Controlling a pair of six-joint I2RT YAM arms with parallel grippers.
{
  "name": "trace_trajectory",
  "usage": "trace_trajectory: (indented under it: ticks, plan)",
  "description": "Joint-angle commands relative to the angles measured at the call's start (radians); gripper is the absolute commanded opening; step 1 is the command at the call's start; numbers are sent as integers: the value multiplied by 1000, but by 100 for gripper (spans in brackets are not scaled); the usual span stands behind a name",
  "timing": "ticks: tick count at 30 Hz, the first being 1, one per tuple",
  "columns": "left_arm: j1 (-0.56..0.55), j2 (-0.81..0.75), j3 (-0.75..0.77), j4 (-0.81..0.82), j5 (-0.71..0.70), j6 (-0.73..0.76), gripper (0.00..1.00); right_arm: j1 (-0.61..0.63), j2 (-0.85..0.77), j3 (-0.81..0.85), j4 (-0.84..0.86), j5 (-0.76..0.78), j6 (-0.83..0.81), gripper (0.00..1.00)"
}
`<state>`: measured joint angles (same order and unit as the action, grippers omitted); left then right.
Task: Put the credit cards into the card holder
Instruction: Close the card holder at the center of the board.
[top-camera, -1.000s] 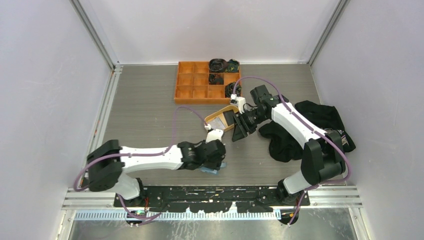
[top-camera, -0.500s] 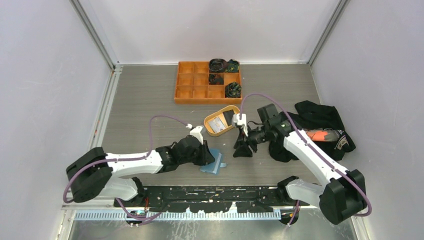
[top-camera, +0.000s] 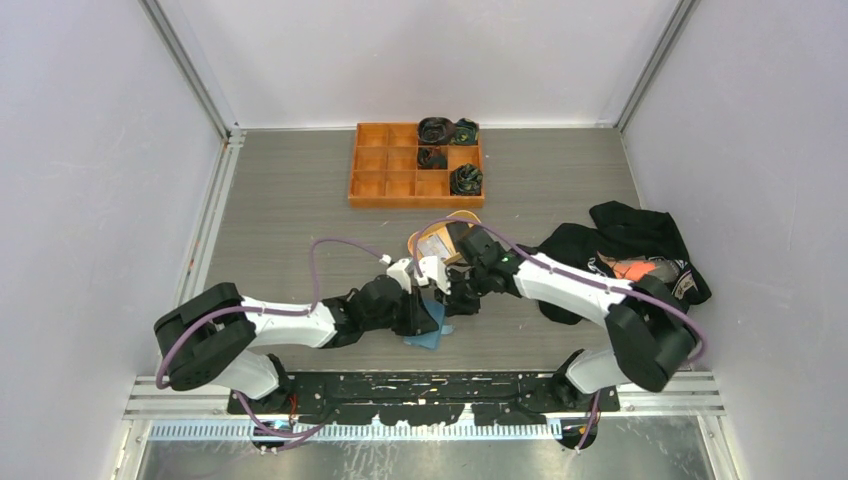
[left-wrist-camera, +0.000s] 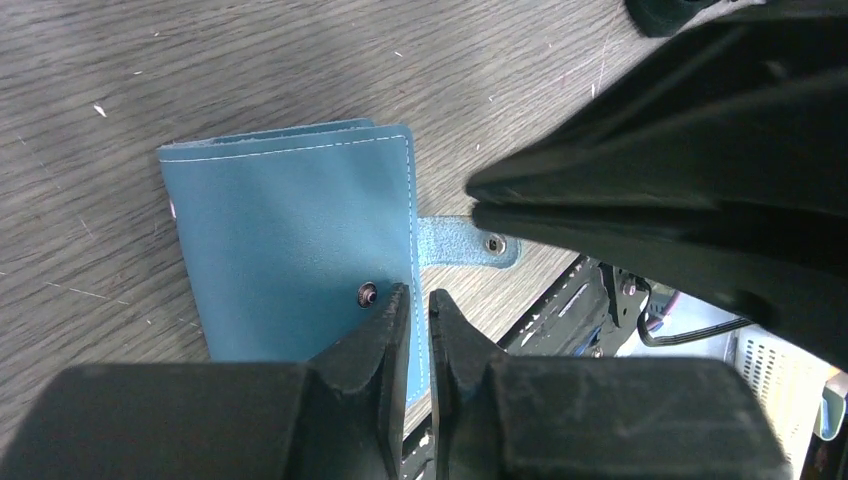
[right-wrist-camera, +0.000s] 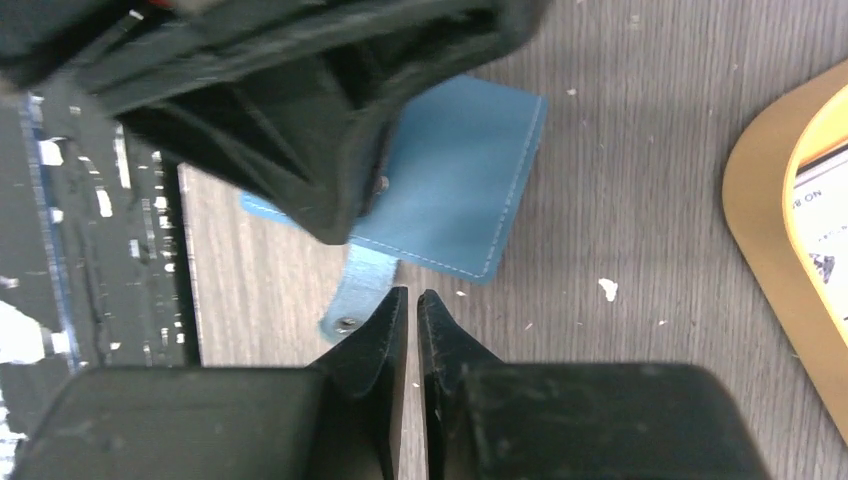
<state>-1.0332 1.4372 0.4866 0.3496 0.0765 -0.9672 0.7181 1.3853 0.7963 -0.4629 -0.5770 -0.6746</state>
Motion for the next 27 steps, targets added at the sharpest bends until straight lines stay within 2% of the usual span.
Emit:
trace_trajectory:
  ticks: [1, 9, 14, 18, 27]
  plan:
    - [1, -19, -16, 65, 27, -17, 14, 17, 75, 93, 61, 144, 53, 14]
    - [1, -29, -86, 212, 47, -60, 14, 66, 102, 77, 65, 168, -17, 13]
    - [1, -37, -97, 239, 49, -66, 14, 70, 70, 72, 74, 144, -18, 13]
    - [2, -19, -114, 292, 58, -78, 14, 71, 16, 62, 101, 69, 19, 14]
    - [6, 70, -191, 547, 58, -117, 14, 41, 31, 73, 148, -17, 186, 15]
